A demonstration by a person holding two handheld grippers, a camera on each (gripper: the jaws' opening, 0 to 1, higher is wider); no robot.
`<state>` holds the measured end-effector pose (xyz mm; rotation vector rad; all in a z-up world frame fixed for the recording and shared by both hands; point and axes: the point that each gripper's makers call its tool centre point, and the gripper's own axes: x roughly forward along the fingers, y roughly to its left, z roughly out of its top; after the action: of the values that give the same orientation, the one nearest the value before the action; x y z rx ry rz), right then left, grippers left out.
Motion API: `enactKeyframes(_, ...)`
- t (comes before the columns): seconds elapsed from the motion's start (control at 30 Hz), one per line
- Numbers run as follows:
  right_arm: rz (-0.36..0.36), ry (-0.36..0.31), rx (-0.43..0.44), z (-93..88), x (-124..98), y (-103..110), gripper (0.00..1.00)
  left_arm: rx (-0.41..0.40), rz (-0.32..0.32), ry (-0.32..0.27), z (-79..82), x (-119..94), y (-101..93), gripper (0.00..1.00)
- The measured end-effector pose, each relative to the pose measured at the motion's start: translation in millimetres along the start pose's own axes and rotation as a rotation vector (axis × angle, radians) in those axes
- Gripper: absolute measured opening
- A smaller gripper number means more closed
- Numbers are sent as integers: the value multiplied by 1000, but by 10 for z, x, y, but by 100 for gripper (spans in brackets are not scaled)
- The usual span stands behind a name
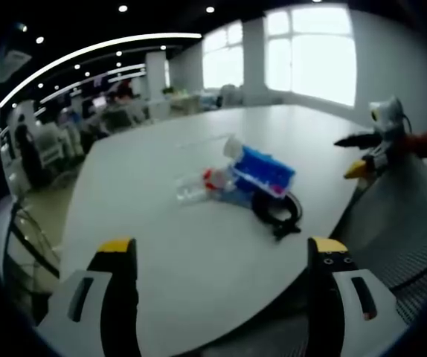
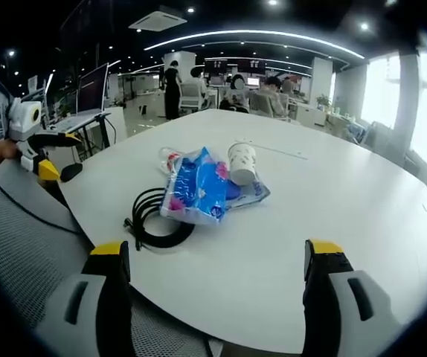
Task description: Arrange the tabletop items into an orderly group along one side of the table until the central work area is clear of visible clutter.
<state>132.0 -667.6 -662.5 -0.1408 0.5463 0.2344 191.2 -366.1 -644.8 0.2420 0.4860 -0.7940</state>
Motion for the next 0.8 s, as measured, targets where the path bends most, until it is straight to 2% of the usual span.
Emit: enactKeyframes(0.8,-5,7,20,-14,0,-8,95,8,6,-5,-2,-3,35,91)
